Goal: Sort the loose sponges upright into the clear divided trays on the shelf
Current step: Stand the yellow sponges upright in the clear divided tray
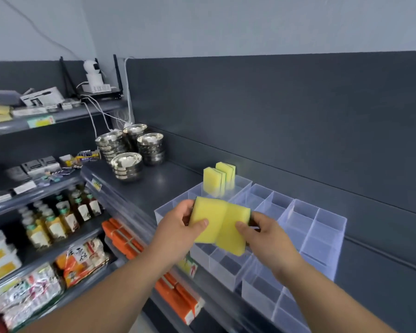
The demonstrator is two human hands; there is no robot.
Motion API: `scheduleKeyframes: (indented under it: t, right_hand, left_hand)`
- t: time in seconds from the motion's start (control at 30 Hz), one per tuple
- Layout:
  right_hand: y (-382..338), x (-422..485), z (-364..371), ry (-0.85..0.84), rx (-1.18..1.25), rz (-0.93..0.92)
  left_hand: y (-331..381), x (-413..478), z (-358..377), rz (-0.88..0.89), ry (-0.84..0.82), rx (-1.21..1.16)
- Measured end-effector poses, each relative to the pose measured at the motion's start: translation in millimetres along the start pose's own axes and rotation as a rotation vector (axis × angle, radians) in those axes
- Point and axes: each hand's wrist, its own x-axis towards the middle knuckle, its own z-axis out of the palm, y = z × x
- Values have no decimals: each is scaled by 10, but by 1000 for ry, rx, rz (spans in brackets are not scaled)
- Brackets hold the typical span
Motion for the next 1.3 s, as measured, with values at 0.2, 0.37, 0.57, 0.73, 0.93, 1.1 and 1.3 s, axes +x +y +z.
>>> scheduleKeyframes:
  t: [0.2,0.37,0.57,0.73,0.93,1.1,1.3]
  right_hand:
    - [74,602,-121,160,7,45]
    - [118,1018,-161,350,25,99]
    - [93,1388,-83,507,44,195]
    - [91,1605,30,595,85,251]
    - [73,1800,128,618,205,237]
    - [99,1918,189,633,234,228]
    - [119,2039,290,692,45,216]
  left_hand:
    - [-39,763,-25,69,8,-17]
    - [16,1592,41,129,-85,-62]
    - [113,2609,264,233,-345,0]
    - [93,3180,560,324,-515,152]
    - [77,3426,798,395,-642,175]
    - [-82,3542,807,516,-670,334]
    - [-224,3594,785,507,-690,343]
